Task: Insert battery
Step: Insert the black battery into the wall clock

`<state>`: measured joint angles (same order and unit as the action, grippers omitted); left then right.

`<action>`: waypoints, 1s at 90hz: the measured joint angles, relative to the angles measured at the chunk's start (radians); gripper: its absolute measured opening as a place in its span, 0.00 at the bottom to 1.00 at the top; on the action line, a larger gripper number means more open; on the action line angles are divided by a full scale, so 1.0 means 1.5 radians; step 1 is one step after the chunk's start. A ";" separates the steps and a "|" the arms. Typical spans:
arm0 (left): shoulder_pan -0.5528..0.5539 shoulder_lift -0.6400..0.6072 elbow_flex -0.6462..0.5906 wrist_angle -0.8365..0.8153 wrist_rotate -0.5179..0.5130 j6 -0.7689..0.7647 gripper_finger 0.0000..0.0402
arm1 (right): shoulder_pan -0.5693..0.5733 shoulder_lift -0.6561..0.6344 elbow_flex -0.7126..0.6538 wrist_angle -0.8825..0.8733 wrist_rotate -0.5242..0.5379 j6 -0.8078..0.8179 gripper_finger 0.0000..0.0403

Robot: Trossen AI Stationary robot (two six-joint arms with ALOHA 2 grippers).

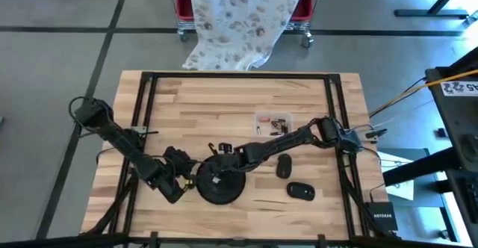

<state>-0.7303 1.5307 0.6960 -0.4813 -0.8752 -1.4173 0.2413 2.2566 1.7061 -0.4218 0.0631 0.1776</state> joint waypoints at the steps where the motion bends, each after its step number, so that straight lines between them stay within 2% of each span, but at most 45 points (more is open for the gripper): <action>1: 0.000 0.000 0.000 0.000 0.000 0.000 0.01 | 0.000 0.000 0.000 -0.001 0.000 0.000 0.00; 24: 0.000 0.000 0.000 -0.007 0.000 -0.008 0.01 | 0.000 0.000 0.000 -0.014 -0.018 -0.002 0.00; 60: 0.000 0.000 -0.001 -0.005 0.000 -0.009 0.01 | 0.010 -0.030 -0.004 -0.010 0.028 -0.016 0.00; 90: 0.000 0.000 -0.001 -0.006 0.000 -0.009 0.01 | 0.010 -0.031 -0.004 -0.060 0.015 0.011 0.00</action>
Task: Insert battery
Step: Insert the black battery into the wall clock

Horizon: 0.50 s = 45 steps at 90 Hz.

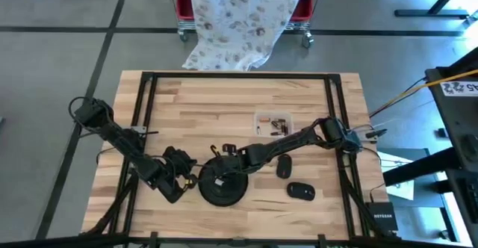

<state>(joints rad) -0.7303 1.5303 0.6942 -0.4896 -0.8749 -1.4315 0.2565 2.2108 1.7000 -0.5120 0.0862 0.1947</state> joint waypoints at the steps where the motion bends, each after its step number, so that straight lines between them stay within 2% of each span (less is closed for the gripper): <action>1: 0.000 0.000 0.000 0.000 0.000 0.000 0.01 | 0.000 0.000 0.000 -0.001 0.000 0.001 0.00; 17: 0.000 0.000 0.000 0.001 0.000 0.000 0.01 | 0.000 0.000 0.000 0.000 -0.011 0.001 0.00; 30: 0.000 0.000 0.000 0.000 0.000 0.000 0.01 | 0.000 -0.001 0.000 0.010 0.020 -0.011 0.00; 45: 0.000 0.000 0.000 0.000 0.000 0.000 0.01 | 0.000 -0.013 0.002 0.008 0.004 -0.011 0.00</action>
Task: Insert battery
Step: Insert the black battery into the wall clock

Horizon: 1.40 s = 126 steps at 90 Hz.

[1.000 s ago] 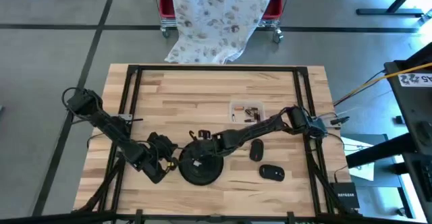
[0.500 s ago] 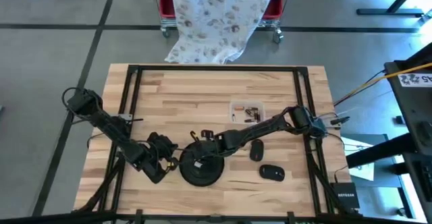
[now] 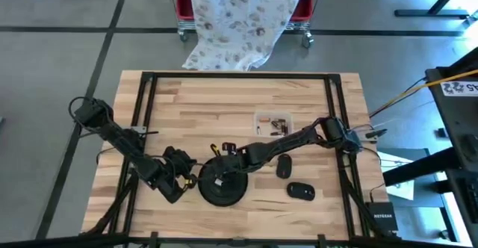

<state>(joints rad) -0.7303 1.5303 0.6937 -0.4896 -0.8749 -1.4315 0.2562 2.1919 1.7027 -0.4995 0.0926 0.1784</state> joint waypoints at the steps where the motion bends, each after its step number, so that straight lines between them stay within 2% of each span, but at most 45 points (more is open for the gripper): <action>1: 0.000 0.000 0.000 0.000 0.000 0.000 0.01 | 0.000 0.000 0.000 0.000 -0.003 0.000 0.00; 22: 0.000 0.000 0.000 0.000 0.000 0.000 0.01 | 0.000 0.000 0.000 -0.004 -0.057 0.015 0.00; 126: 0.000 0.000 0.000 0.003 0.000 0.000 0.01 | -0.001 0.024 0.002 0.011 -0.051 0.025 0.00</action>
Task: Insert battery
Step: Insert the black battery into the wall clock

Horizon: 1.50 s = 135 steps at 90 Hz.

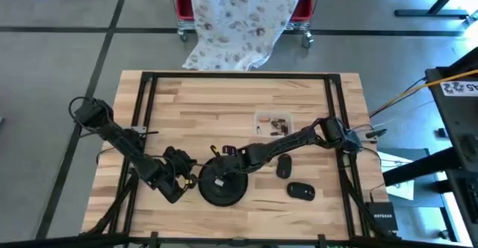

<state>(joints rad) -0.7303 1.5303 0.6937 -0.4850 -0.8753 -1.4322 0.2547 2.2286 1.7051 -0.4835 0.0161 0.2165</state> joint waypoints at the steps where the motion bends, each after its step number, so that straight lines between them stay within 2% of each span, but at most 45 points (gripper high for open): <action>1: 0.000 0.000 0.000 0.000 0.000 0.000 0.01 | 0.000 0.001 0.000 0.001 -0.001 0.000 0.00; 32: 0.000 0.000 0.000 0.000 0.002 0.000 0.01 | 0.000 0.017 0.001 0.003 -0.006 0.006 0.00; 65: 0.000 0.000 0.000 0.000 0.006 0.000 0.01 | 0.000 -0.020 -0.003 -0.004 0.006 0.007 0.00; 135: 0.000 0.000 0.000 0.000 0.005 -0.003 0.01 | -0.007 -0.003 -0.001 -0.036 -0.004 0.027 0.00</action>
<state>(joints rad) -0.7303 1.5303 0.6937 -0.4851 -0.8673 -1.4372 0.2438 2.2235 1.7039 -0.5377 0.0107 0.2563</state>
